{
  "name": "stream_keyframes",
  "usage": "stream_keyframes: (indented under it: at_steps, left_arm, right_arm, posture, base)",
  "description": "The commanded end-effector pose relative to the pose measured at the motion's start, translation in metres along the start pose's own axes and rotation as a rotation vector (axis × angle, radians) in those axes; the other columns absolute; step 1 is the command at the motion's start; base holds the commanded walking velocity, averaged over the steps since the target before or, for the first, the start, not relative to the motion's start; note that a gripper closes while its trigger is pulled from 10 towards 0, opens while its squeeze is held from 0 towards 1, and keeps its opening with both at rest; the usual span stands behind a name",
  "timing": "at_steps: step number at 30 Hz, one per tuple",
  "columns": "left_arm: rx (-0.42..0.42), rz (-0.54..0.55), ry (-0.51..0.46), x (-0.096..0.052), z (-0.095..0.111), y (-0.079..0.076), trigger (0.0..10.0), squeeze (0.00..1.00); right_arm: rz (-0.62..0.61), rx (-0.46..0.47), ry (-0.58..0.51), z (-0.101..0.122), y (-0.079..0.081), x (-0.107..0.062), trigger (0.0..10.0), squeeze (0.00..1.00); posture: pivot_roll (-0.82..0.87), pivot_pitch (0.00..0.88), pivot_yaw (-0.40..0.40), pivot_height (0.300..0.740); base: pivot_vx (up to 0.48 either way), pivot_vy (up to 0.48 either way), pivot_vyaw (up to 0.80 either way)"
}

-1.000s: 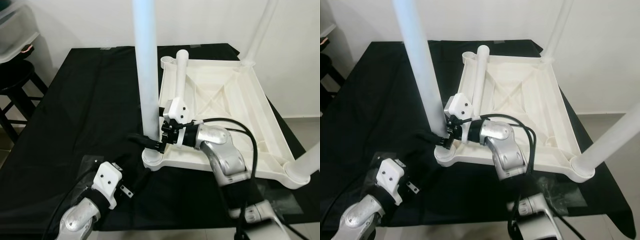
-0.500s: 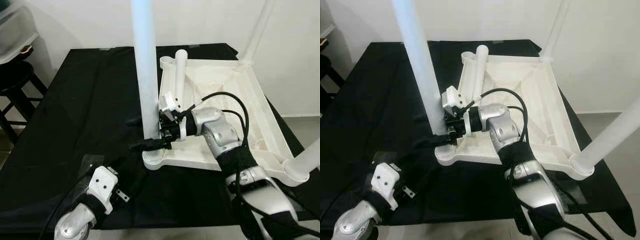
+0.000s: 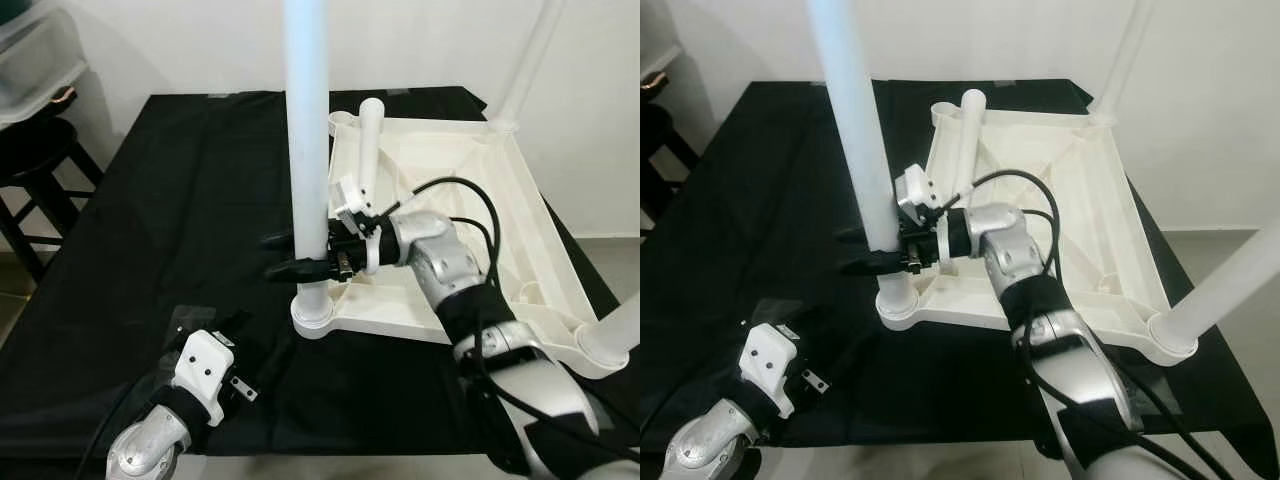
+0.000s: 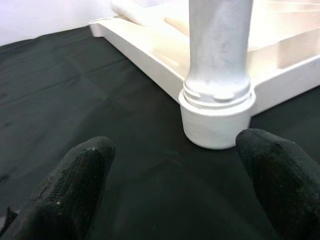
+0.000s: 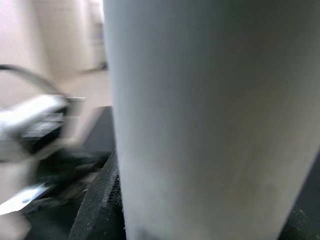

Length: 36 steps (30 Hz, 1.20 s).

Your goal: Building children table

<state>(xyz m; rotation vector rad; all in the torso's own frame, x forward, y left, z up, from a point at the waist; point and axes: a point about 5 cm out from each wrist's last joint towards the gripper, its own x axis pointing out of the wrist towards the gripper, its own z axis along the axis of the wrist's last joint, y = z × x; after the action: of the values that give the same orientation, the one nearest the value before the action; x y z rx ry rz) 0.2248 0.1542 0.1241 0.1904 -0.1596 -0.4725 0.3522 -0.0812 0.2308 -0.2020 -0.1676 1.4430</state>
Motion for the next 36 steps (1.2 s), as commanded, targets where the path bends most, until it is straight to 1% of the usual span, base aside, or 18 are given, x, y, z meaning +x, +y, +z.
stream_keyframes:
  at_steps: [1,3,4,5,7,8,9,13,21,22,24,25,30,31,33,34,35,36]
  left_arm:
    - [0.002,0.001,0.029,-0.004,-0.004,0.001,10.0,0.00]
    - [0.005,0.007,0.042,-0.007,-0.006,0.005,10.0,0.00]
    - [0.005,0.007,0.042,-0.007,-0.006,0.005,10.0,0.00]
    - [0.005,0.010,0.047,-0.008,-0.006,0.007,10.0,0.00]
    - [0.005,0.010,0.047,-0.008,-0.006,0.007,10.0,0.00]
    - [0.007,0.010,0.051,-0.009,-0.006,0.009,10.0,0.00]
    - [0.007,0.010,0.051,-0.009,-0.006,0.009,10.0,0.00]
    - [0.016,0.006,0.052,-0.007,-0.005,0.014,10.0,0.00]
    - [0.017,0.013,0.053,-0.009,-0.005,0.014,10.0,0.00]
    - [0.017,0.014,0.053,-0.008,-0.006,0.013,10.0,0.00]
    - [0.017,0.014,0.053,-0.007,-0.006,0.013,10.0,0.00]
    - [0.017,0.015,0.050,-0.005,-0.006,0.013,10.0,0.00]
    - [0.019,0.019,0.043,-0.003,-0.005,0.014,10.0,0.00]
    - [0.019,0.022,0.042,-0.003,-0.005,0.014,10.0,0.00]
    - [0.019,0.022,0.042,-0.003,-0.005,0.014,10.0,0.00]
    - [0.017,0.025,0.041,-0.003,-0.005,0.014,10.0,0.00]
    - [0.017,0.025,0.041,-0.003,-0.005,0.014,10.0,0.00]
    - [0.017,0.028,0.041,-0.002,-0.005,0.014,10.0,0.00]
  right_arm:
    - [-0.154,-0.020,0.066,-0.009,-0.006,-0.018,0.0,0.00]
    - [-0.692,-0.002,0.091,-0.032,0.009,-0.029,0.0,0.00]
    - [-0.692,-0.002,0.091,-0.032,0.009,-0.029,0.0,0.00]
    - [-0.897,0.017,0.113,-0.040,0.019,-0.037,0.0,0.00]
    - [-0.897,0.017,0.113,-0.040,0.019,-0.037,0.0,0.00]
    - [-0.957,0.028,0.130,-0.048,0.038,-0.034,0.0,0.00]
    - [-0.957,0.028,0.130,-0.048,0.038,-0.034,0.0,0.00]
    - [-0.863,0.037,0.126,-0.053,0.067,-0.006,0.0,0.00]
    - [-0.769,0.054,0.088,-0.047,0.067,0.012,0.0,0.00]
    - [-0.697,0.032,0.070,-0.042,0.063,0.016,10.0,0.33]
    - [-0.648,0.016,0.060,-0.038,0.061,0.019,10.0,0.33]
    - [-0.587,-0.001,0.040,-0.033,0.058,0.021,10.0,1.00]
    - [-0.475,-0.003,0.002,-0.021,0.058,0.025,10.0,1.00]
    - [-0.311,-0.053,-0.004,-0.012,0.060,0.024,10.0,1.00]
    - [-0.311,-0.053,-0.004,-0.012,0.060,0.024,10.0,1.00]
    - [-0.138,-0.093,0.012,-0.006,0.061,0.021,10.0,0.74]
    - [-0.138,-0.093,0.012,-0.006,0.061,0.021,10.0,0.74]
    - [-0.022,-0.114,0.033,-0.003,0.058,0.018,10.0,0.00]
  posture:
    - [0.03,0.194,-0.015,0.740]
    - [0.01,0.210,-0.006,0.740]
    - [0.01,0.210,-0.006,0.740]
    - [0.01,0.217,-0.001,0.740]
    - [0.01,0.217,-0.001,0.740]
    - [0.01,0.221,0.008,0.740]
    - [0.01,0.221,0.008,0.740]
    - [0.02,0.217,0.013,0.740]
    - [0.02,0.217,0.013,0.740]
    - [0.01,0.212,0.014,0.740]
    - [0.01,0.212,0.014,0.740]
    - [0.02,0.209,0.010,0.740]
    - [0.02,0.207,0.011,0.740]
    - [0.02,0.205,0.007,0.740]
    - [0.02,0.205,0.007,0.740]
    - [0.02,0.202,0.004,0.740]
    - [0.02,0.202,0.004,0.740]
    - [0.03,0.202,0.004,0.740]
  base:
    - [0.000,0.000,0.00]
    - [0.000,0.000,0.00]
    - [0.000,0.000,0.00]
    - [0.000,0.000,0.00]
    - [0.000,0.000,0.00]
    - [0.000,0.000,0.00]
    - [0.000,0.000,0.00]
    - [0.000,0.000,0.00]
    - [0.000,0.000,0.00]
    - [0.000,0.000,0.00]
    - [0.000,0.000,0.00]
    - [0.000,0.000,0.00]
    - [0.000,0.000,0.00]
    - [0.000,0.000,0.00]
    - [0.000,0.000,0.00]
    - [0.000,0.000,0.00]
    - [0.000,0.000,0.00]
    - [0.000,0.000,0.00]
